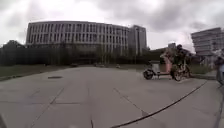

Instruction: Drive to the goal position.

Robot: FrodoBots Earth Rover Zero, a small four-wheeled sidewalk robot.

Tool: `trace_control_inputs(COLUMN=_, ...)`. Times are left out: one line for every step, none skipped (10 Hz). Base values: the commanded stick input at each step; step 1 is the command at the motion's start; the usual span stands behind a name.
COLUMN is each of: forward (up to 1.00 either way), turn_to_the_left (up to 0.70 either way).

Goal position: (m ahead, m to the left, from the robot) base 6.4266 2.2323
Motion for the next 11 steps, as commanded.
trace_control_inputs(forward=0.7, turn_to_the_left=0.0)
trace_control_inputs(forward=0.7, turn_to_the_left=0.0)
trace_control_inputs(forward=0.7, turn_to_the_left=0.0)
trace_control_inputs(forward=0.7, turn_to_the_left=0.0)
trace_control_inputs(forward=0.7, turn_to_the_left=0.0)
trace_control_inputs(forward=0.7, turn_to_the_left=0.0)
trace_control_inputs(forward=0.7, turn_to_the_left=0.0)
trace_control_inputs(forward=0.7, turn_to_the_left=0.0)
trace_control_inputs(forward=0.7, turn_to_the_left=0.0)
trace_control_inputs(forward=0.7, turn_to_the_left=0.0)
trace_control_inputs(forward=0.7, turn_to_the_left=0.0)
